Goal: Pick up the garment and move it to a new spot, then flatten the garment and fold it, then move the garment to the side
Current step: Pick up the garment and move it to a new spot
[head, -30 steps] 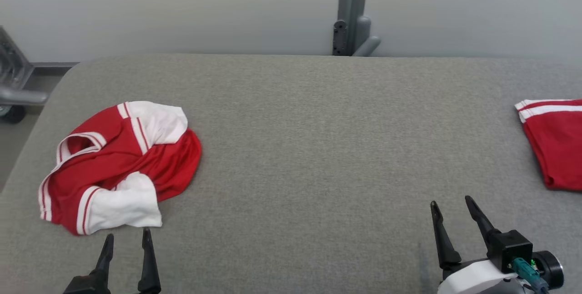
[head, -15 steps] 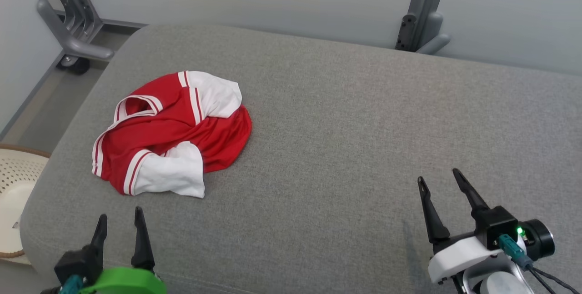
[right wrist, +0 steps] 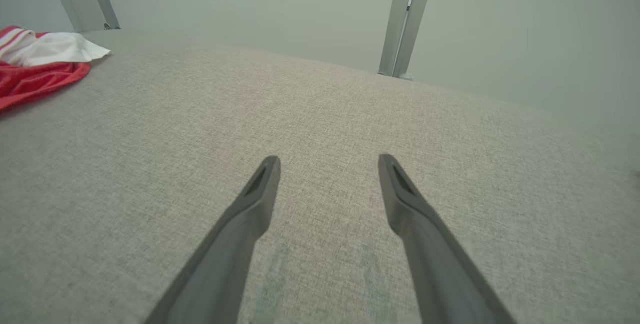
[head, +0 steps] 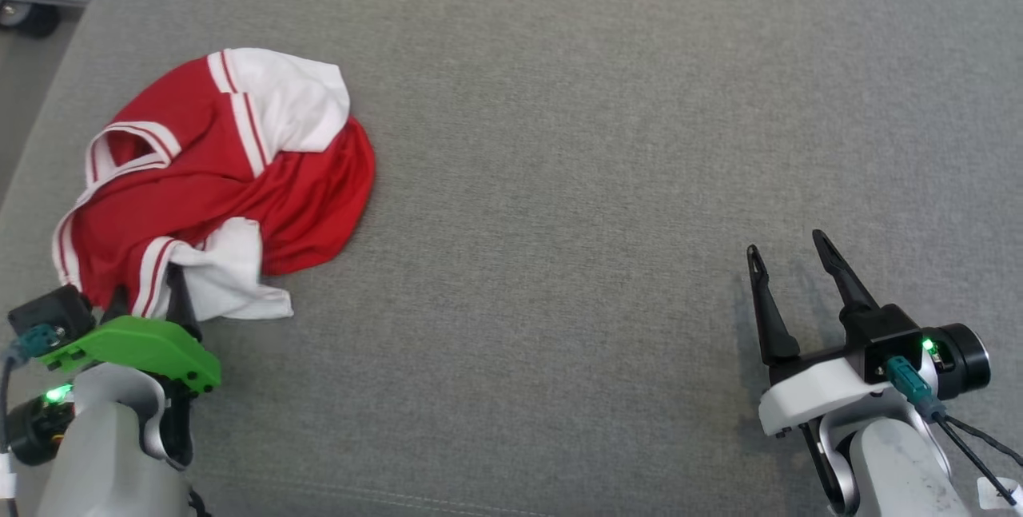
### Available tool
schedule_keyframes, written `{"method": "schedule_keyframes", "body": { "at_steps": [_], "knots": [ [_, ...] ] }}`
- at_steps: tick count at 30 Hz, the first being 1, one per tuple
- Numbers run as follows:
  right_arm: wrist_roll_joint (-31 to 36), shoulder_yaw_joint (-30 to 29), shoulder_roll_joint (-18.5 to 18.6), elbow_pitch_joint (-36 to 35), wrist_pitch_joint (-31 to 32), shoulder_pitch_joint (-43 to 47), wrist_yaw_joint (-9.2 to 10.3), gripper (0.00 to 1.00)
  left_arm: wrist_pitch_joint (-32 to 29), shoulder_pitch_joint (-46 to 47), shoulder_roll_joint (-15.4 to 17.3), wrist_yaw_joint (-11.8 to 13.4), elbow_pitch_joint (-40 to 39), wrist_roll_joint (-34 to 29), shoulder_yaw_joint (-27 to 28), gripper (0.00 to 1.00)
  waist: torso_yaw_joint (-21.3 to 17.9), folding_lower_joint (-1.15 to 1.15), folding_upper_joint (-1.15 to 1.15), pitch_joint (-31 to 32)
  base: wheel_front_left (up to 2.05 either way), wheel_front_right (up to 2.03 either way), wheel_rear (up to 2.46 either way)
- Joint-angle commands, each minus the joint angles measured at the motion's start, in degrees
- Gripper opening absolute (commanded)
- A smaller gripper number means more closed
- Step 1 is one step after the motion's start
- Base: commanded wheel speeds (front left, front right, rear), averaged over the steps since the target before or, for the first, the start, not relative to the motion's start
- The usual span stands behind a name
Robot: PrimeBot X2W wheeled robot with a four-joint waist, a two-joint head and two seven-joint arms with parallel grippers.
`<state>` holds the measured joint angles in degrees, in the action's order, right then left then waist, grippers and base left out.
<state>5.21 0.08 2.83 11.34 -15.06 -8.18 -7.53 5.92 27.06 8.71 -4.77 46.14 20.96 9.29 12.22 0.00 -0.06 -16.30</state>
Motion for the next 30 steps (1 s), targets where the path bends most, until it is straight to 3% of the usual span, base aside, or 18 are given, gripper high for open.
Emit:
{"method": "schedule_keyframes", "body": {
  "at_steps": [1, 2, 3, 4, 5, 11, 17, 25, 30],
  "knots": [
    [-0.2, 0.1, 0.1, -0.1, -0.2, -1.3, 0.09, 1.00, 0.0, 1.1, 0.9, 0.2, 0.6, 0.0, 0.3, 1.00, -5.9, 0.00, 0.06, -5.4, 0.00, 0.00, 0.00],
    [-0.5, 0.0, 0.2, 0.0, -0.2, -1.5, 0.09, 1.00, 0.1, 1.7, 1.4, 0.3, 2.2, -0.2, 0.3, 1.00, -6.3, 0.00, 0.06, -5.3, 0.00, 0.00, 0.00],
    [-0.8, 0.1, 0.2, 0.0, -0.2, -1.6, 0.09, 1.00, 0.3, 2.0, 1.9, 0.3, 3.8, -0.1, 0.4, 0.49, -6.8, 0.00, 0.06, -5.0, 0.00, 0.00, 0.00],
    [-1.1, 0.2, 0.1, 0.1, -0.2, -1.8, 0.09, 1.00, 1.0, 2.4, 2.6, 0.0, 4.8, 0.0, 0.4, 0.15, -7.3, 0.00, 0.06, -4.7, 0.00, 0.00, 0.00],
    [-1.4, 0.2, 0.1, 0.1, -0.2, -2.0, 0.09, 1.00, 1.9, 2.9, 3.2, -0.2, 5.3, -0.1, 0.4, 0.00, -7.8, 0.00, 0.06, -4.3, 0.00, 0.00, 0.00],
    [-3.1, 0.2, 0.1, 0.8, -0.2, 0.0, 0.09, 1.00, 8.1, 3.2, 4.3, -0.6, 0.7, -1.2, 0.2, 0.00, -9.0, 0.00, 0.06, -0.5, 0.00, 0.00, 0.00],
    [-5.7, 1.6, 0.1, 1.3, -0.2, 1.8, 0.09, 1.00, 8.4, 3.1, 3.1, -1.1, -16.0, -3.4, -3.0, 0.00, -10.7, 0.00, 0.06, 3.8, 0.00, 0.00, 0.00],
    [-8.9, 3.4, 0.1, 2.0, -0.2, 2.7, 0.09, 1.00, -4.4, 3.5, 0.5, -1.8, -45.2, -4.4, -12.9, 0.00, -17.2, 0.00, 0.06, 7.3, 0.00, 0.00, 0.00],
    [-10.1, 3.6, 0.1, 2.4, -0.2, 3.0, 0.09, 1.00, -11.9, 4.3, -2.6, -2.2, -55.2, -2.9, -21.0, 0.00, -22.1, 0.00, 0.06, 7.7, 0.00, 0.00, 0.00]
  ]
}}
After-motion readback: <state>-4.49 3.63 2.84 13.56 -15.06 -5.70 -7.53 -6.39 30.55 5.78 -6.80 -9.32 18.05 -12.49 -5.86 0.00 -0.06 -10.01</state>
